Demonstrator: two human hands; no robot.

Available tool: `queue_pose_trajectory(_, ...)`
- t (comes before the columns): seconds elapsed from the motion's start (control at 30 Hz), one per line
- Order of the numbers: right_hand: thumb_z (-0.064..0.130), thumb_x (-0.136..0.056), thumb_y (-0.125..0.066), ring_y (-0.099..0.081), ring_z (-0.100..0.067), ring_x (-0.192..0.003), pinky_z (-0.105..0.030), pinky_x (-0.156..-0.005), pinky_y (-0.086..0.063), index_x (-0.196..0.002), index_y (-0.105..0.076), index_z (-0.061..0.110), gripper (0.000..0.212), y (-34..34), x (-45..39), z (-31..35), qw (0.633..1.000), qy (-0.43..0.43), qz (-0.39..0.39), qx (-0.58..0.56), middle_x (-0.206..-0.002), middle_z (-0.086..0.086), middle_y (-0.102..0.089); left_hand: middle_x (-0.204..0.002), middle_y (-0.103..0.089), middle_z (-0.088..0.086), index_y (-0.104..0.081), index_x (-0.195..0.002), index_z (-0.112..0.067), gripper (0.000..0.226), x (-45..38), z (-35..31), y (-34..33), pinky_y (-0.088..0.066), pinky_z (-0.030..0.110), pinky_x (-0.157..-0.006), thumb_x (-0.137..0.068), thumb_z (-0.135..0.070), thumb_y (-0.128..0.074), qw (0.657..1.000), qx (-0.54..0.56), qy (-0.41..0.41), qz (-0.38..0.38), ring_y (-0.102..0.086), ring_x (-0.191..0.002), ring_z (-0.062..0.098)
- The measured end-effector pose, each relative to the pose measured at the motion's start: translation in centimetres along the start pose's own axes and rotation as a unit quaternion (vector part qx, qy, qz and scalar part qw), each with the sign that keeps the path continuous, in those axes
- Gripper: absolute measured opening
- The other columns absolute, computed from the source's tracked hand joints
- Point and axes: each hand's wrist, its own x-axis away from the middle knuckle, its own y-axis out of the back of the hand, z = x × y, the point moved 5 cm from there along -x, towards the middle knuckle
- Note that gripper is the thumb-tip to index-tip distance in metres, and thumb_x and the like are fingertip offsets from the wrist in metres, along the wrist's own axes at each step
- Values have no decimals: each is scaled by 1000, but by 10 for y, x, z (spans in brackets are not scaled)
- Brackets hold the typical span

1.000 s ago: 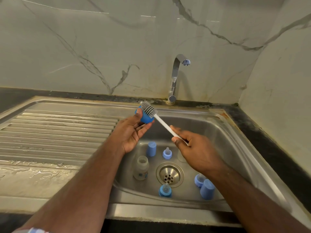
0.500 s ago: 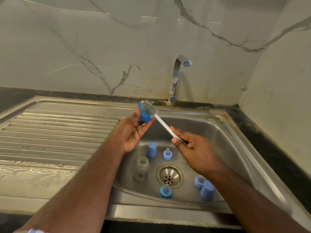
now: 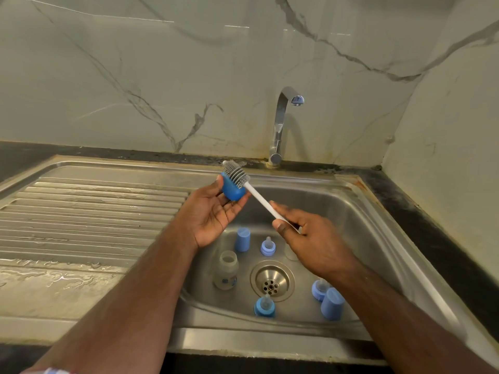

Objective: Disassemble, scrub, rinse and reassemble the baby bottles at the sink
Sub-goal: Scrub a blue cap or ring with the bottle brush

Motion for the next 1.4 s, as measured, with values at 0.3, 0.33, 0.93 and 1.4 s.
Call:
queue_pose_trajectory(0.3, 34, -101, -55, -52, 23, -78, 2, -67, -38, -144, -49, 41, 44, 5, -3, -9, 1000, -20, -15, 1, -115, 20, -64, -126, -66, 29, -52, -133, 5, 57, 0, -1, 0, -63, 37, -82, -84, -20, -68, 1000, -6, -4, -12, -71, -109, 39)
queue_pose_trajectory(0.33, 33, -101, -56, -52, 25, -78, 3, -67, -38, -143, -50, 40, 43, 4, -1, -6, 1000, -13, -4, -3, -115, 21, -64, -123, -68, 28, -53, -133, 5, 57, 0, -1, 1, -63, 37, -83, -84, -20, -67, 1000, -4, -7, -13, -71, -108, 37)
queue_pose_trajectory(0.93, 34, -101, -56, -58, 15, -82, -1, -66, -40, -141, -45, 45, 43, 8, -1, -5, 1000, -4, -19, 16, -110, 24, -65, -127, -66, 28, -53, -135, 1, 43, -3, -1, 5, -63, 32, -74, -101, -26, -53, 1000, -6, -1, -15, -74, -102, 31)
queue_pose_trajectory(1.4, 38, -100, -56, -56, 11, -91, -1, -72, -38, -140, -48, 49, 41, 7, -6, -8, 999, -6, -38, 38, -122, 20, -66, -115, -70, 26, -54, -134, -1, 42, -3, 0, 3, -62, 27, -68, -105, -31, -49, 999, -43, 12, -7, -75, -83, 22)
